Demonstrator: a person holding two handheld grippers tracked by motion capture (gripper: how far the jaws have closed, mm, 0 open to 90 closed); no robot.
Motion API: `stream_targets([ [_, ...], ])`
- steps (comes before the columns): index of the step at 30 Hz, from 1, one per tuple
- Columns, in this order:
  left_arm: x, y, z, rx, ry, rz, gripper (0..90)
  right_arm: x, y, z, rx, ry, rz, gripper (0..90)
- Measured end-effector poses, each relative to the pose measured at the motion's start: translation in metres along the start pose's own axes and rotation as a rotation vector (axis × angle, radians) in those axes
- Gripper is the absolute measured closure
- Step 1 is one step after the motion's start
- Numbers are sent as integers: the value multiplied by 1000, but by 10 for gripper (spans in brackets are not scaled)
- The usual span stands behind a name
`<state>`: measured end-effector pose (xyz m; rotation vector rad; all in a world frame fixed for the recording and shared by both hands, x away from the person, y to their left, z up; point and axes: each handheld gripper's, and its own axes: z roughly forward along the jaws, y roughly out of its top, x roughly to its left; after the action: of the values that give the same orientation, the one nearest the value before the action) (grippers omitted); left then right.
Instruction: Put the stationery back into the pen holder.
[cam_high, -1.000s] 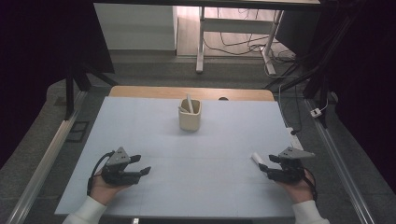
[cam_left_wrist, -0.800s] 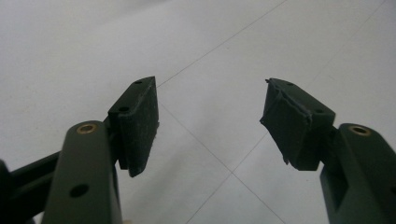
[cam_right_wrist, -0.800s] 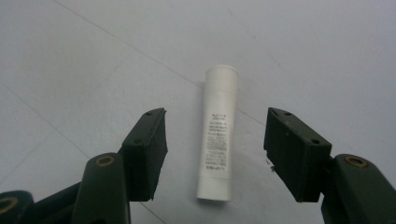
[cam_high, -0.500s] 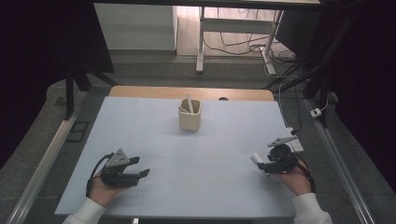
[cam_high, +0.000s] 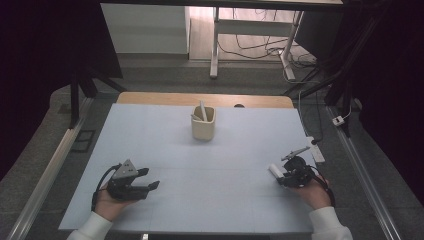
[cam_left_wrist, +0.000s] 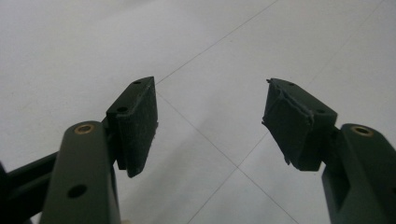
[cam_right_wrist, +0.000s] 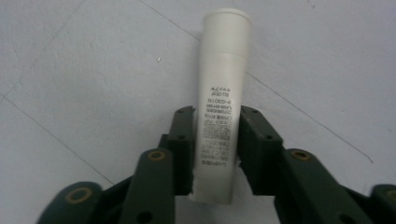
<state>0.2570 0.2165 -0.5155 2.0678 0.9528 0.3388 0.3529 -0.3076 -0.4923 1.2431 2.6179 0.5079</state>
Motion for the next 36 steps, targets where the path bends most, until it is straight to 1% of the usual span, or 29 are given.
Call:
stream_targets([
  [3, -1, 1, -1, -6, 1, 1, 349, 0, 0, 0, 0, -4, 1, 704],
  [6, -3, 3, -1, -10, 5, 11, 349, 2, 2, -1, 10, -13, -19, 707],
  [7, -4, 4, -1, -10, 10, 17, 350, 3, 2, -1, 7, -8, -31, 707],
  [9, -9, 8, 0, -7, 12, 41, 353, 6, 4, -3, -23, 29, -46, 708],
  [11, -16, 15, 1, -11, 5, 79, 356, 13, 8, -7, -50, 66, -74, 708],
  [13, -25, 23, 3, -6, -1, 127, 356, 24, 14, -10, -77, 96, -108, 707],
  [16, -40, 37, 11, -5, -23, 180, 356, 42, 24, -13, -116, 160, -167, 708],
  [18, -49, 47, 17, 2, -36, 214, 357, 56, 31, -13, -127, 188, -206, 707],
  [20, -57, 55, 24, 8, -48, 248, 361, 69, 38, -11, -121, 217, -244, 707],
  [21, -62, 61, 28, 16, -55, 273, 361, 74, 41, -10, -117, 226, -255, 707],
  [22, -67, 65, 31, 26, -57, 297, 362, 82, 45, -9, -112, 239, -273, 707],
  [25, -78, 74, 42, 48, -77, 350, 360, 98, 55, -5, -108, 283, -321, 707],
  [30, -91, 87, 61, 98, -98, 437, 345, 118, 70, 2, -86, 329, -385, 706],
  [33, -96, 95, 72, 118, -116, 473, 344, 129, 75, 7, -66, 351, -432, 706],
  [36, -100, 99, 81, 147, -148, 508, 361, 137, 78, 11, -49, 362, -474, 706],
])
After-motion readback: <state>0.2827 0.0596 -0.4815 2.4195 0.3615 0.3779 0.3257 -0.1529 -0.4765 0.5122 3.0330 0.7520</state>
